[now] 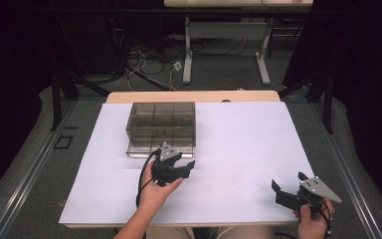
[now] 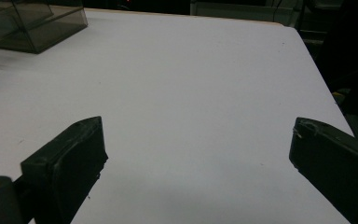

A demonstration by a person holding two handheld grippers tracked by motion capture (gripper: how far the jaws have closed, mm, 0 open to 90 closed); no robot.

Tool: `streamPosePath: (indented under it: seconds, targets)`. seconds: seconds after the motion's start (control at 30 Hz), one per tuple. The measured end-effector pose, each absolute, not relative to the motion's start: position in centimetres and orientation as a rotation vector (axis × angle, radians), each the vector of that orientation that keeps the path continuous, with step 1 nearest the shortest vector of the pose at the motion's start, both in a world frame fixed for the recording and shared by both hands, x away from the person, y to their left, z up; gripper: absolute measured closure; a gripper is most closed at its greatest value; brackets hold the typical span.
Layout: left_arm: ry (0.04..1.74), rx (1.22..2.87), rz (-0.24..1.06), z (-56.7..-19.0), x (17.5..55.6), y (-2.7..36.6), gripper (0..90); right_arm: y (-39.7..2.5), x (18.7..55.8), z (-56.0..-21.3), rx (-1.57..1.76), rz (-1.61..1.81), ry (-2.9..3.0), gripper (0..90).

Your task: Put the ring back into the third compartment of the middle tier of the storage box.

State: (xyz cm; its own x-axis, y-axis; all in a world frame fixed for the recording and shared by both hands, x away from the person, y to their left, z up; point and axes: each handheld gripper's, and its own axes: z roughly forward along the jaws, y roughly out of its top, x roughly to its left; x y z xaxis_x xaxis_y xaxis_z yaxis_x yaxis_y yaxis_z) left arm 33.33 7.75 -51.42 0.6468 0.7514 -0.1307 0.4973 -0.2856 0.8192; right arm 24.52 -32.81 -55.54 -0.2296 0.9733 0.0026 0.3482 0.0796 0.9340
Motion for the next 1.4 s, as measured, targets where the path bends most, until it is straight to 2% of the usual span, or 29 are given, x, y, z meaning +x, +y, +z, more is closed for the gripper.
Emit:
streamPosePath:
  seconds: [0.97, 1.4]
  targets:
    - [1.228, 1.951, 0.070, -53.0, 34.8, 6.0, 52.7, -32.9, 24.5, -55.6, 1.329, 1.148, 1.683, 4.5]
    - [1.267, 1.962, 0.062, -53.8, 35.2, 5.7, 55.6, -32.9, 24.6, -55.7, 1.326, 1.150, 1.684, 4.7]
